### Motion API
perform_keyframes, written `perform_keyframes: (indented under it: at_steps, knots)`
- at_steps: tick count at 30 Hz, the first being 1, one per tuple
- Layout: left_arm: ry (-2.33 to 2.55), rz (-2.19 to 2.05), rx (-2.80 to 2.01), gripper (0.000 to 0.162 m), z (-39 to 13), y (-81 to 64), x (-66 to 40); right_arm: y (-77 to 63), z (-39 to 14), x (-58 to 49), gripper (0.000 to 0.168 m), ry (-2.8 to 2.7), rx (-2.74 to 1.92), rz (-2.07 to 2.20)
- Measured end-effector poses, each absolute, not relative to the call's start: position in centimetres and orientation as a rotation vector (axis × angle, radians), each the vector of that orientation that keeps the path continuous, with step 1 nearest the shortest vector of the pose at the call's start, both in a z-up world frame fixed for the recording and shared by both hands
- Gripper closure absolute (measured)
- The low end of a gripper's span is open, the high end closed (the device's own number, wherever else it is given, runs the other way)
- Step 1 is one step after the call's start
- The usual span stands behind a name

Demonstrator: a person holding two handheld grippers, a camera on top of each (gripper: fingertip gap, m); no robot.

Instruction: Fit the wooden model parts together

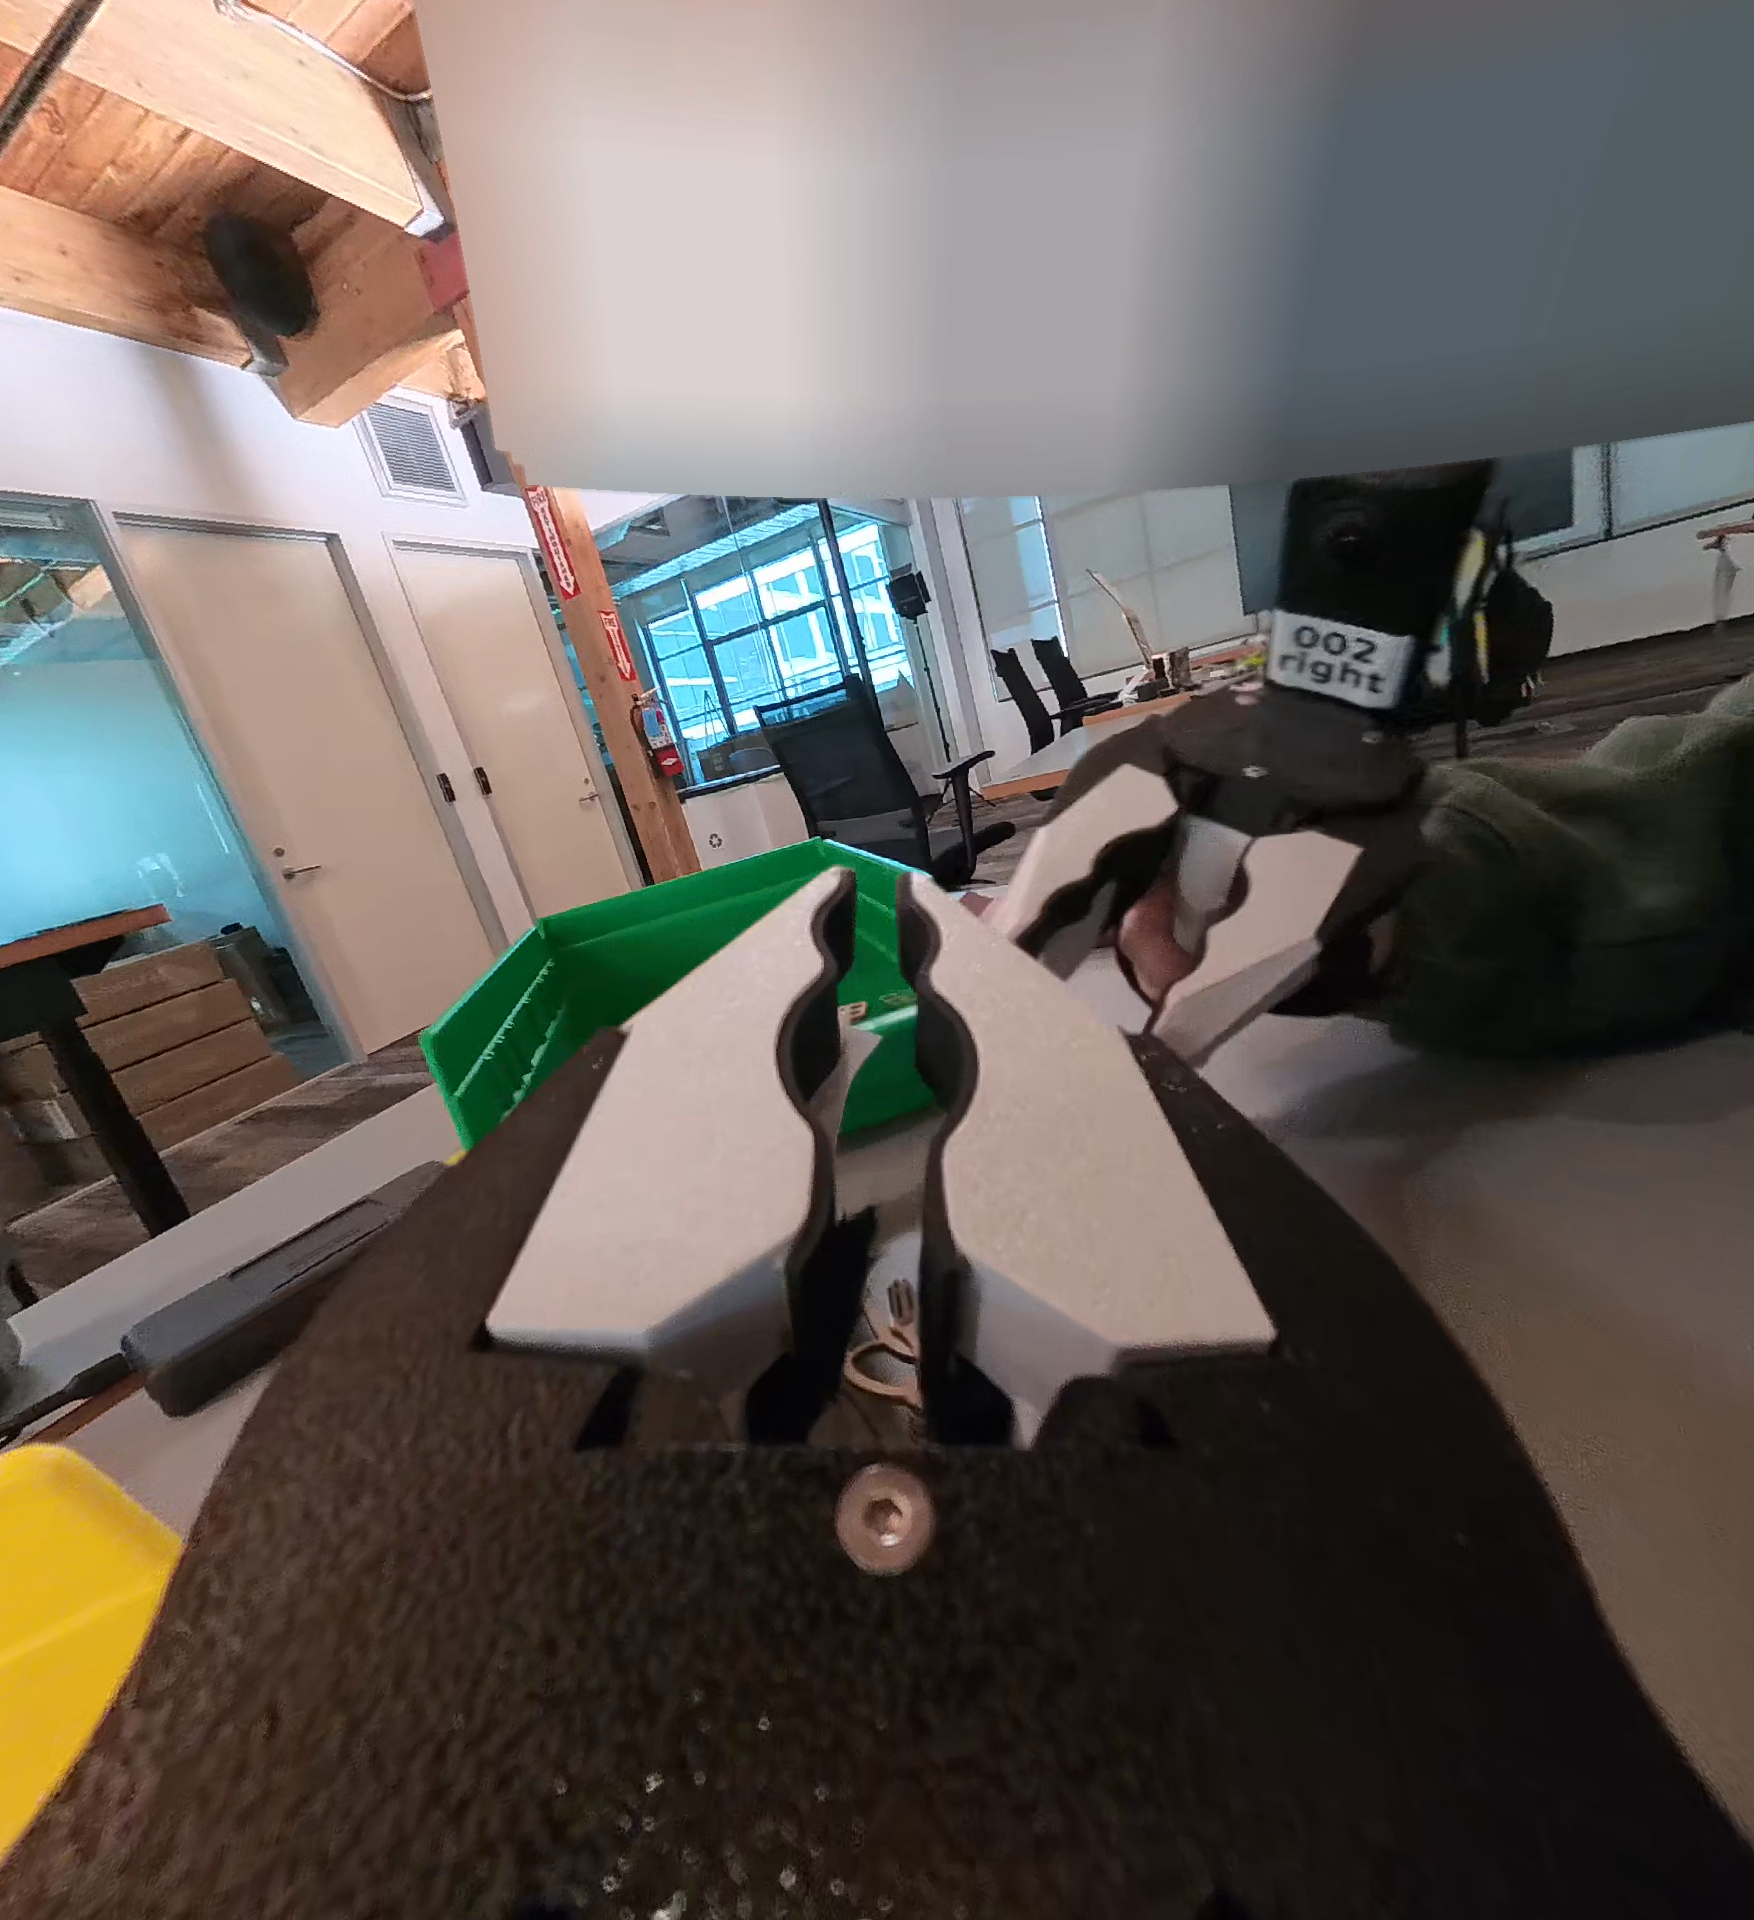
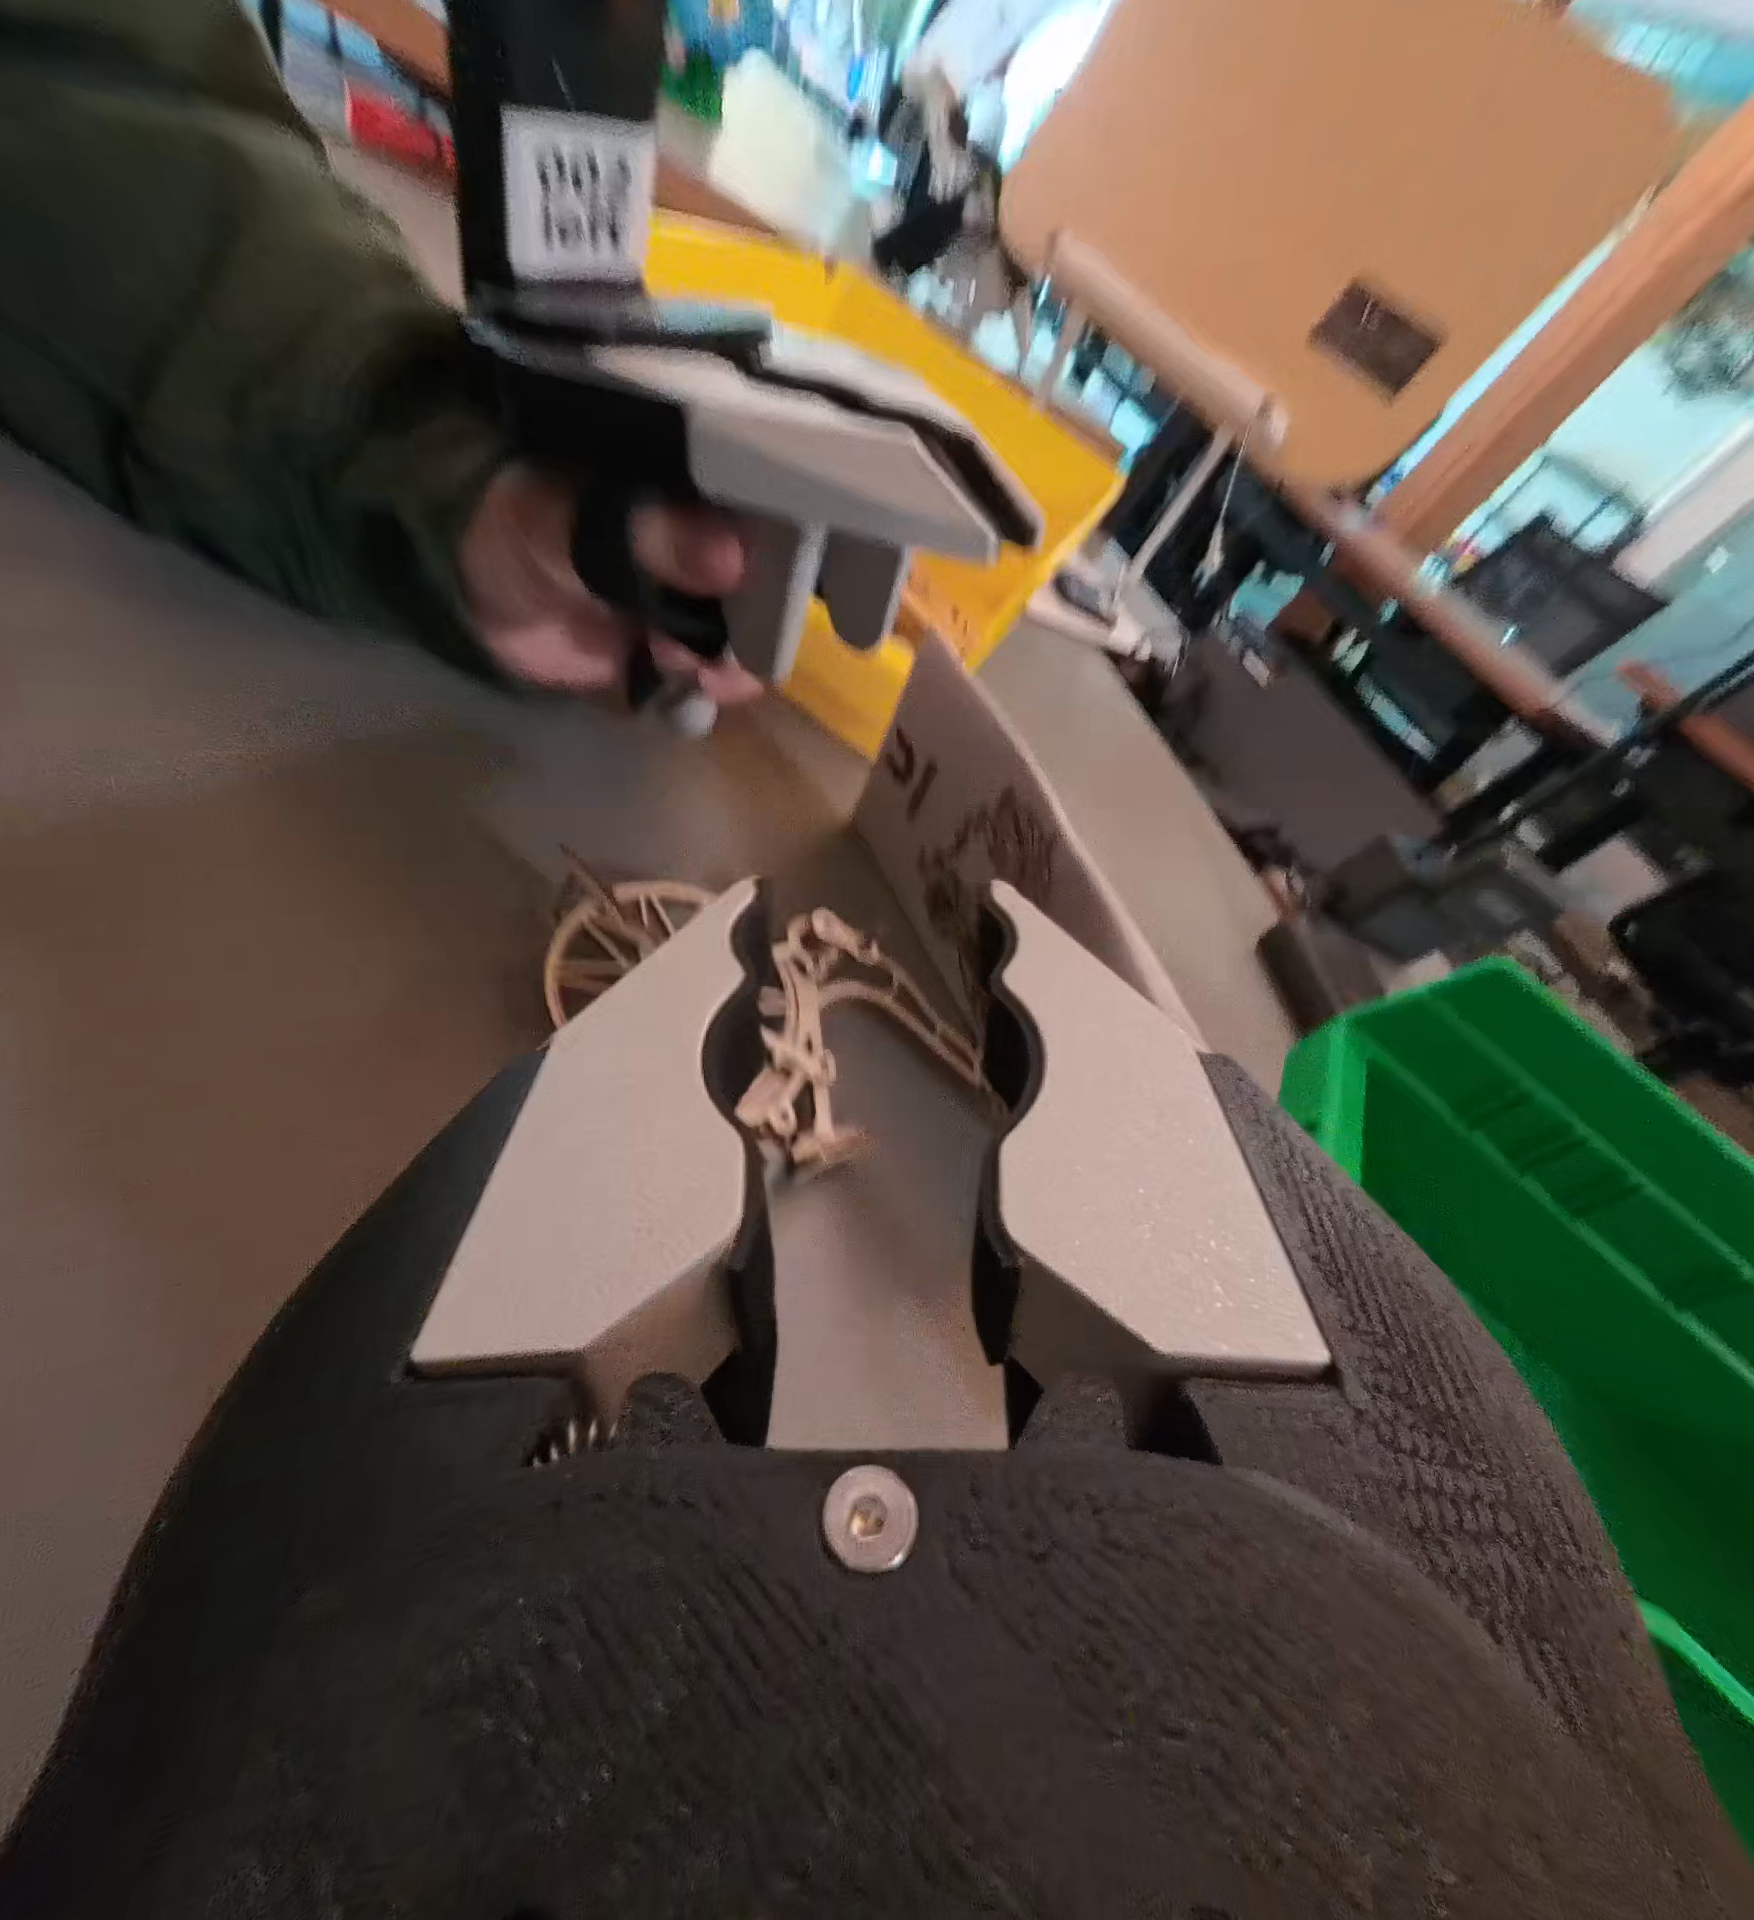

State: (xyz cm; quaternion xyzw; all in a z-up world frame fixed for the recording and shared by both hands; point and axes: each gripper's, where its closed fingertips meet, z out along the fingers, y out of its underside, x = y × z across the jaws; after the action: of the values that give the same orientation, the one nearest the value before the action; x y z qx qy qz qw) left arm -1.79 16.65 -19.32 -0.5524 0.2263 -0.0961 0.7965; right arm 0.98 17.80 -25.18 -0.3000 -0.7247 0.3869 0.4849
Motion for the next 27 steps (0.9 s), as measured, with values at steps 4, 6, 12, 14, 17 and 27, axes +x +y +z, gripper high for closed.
perform_keyframes:
  at_steps: [4,6,12,14,17,27]
  knots:
    - [0.541,-0.239,-1.215,0.133,-20.3,17.0,-0.7,20.0,-26.8,2.9,0.129,-1.907,-0.737,0.931]
    - [0.578,-0.23,-1.231,0.115,-20.9,17.4,0.0,20.1,-27.8,4.3,0.129,-2.003,-0.732,0.972]
    - [0.696,-0.209,-1.139,0.084,-20.7,16.4,2.0,20.6,-31.8,7.2,0.129,-2.257,-0.933,1.03]
    - [0.726,-0.198,-1.123,0.081,-20.7,16.2,2.5,20.8,-33.0,7.8,0.129,-2.321,-0.991,1.002]
    - [0.734,-0.19,-1.116,0.077,-20.7,16.2,2.6,21.0,-33.4,8.1,0.129,-2.343,-1.022,0.994]
    - [0.71,-0.189,-1.125,0.049,-20.7,16.7,2.5,23.6,-30.5,7.7,0.122,-2.134,-1.01,0.966]
